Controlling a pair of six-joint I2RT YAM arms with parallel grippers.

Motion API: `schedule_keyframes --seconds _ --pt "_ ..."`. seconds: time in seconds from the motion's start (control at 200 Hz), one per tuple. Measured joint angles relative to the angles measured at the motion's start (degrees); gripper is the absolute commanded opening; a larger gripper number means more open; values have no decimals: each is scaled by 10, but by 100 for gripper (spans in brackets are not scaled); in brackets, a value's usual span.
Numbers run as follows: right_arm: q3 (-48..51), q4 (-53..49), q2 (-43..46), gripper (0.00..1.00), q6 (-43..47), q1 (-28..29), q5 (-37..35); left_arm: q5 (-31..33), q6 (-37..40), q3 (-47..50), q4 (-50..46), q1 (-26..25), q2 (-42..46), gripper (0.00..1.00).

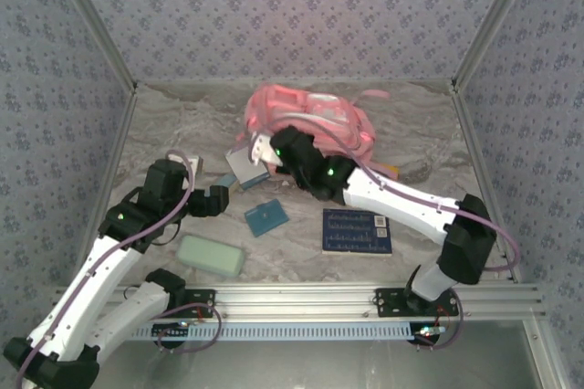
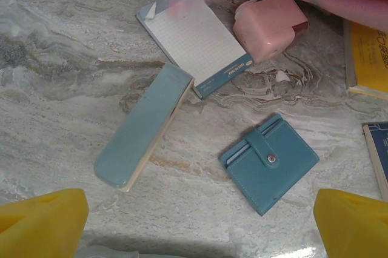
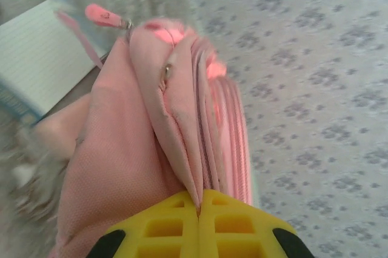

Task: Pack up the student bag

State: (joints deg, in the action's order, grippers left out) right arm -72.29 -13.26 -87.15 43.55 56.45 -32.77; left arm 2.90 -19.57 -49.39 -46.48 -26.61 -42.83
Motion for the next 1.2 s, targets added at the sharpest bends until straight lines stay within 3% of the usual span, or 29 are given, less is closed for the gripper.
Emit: schedule_keyframes --seconds 0.185,0.24,0.315,0.38,0.56,0.655,0.819,0.869,1.049,1.204 --pt "138 -19 99 0 -125 -8 -4 1 0 1 0 0 0 96" --pt "170 -30 132 18 -180 -10 -4 1 0 1 0 0 0 96" --pt "205 -42 170 56 -243 -11 -4 1 0 1 0 0 0 96" --pt "231 -50 199 67 -287 -12 1 1 0 1 0 0 -1 96" --pt "243 -75 233 66 -366 -13 37 -1 0 2 0 0 -6 93" --pt "242 -85 256 61 -400 -21 63 -6 3 5 6 0 -20 79" --pt "225 -111 269 52 -494 -83 132 -33 1 9 50 -13 -85 73" --pt "219 -119 268 53 -519 -103 158 -40 10 9 75 -23 -120 65" --pt "219 -123 267 58 -552 -119 219 -35 112 7 156 -83 -202 65" --pt "152 -170 191 61 -571 -167 251 -33 144 4 203 -82 -212 65"
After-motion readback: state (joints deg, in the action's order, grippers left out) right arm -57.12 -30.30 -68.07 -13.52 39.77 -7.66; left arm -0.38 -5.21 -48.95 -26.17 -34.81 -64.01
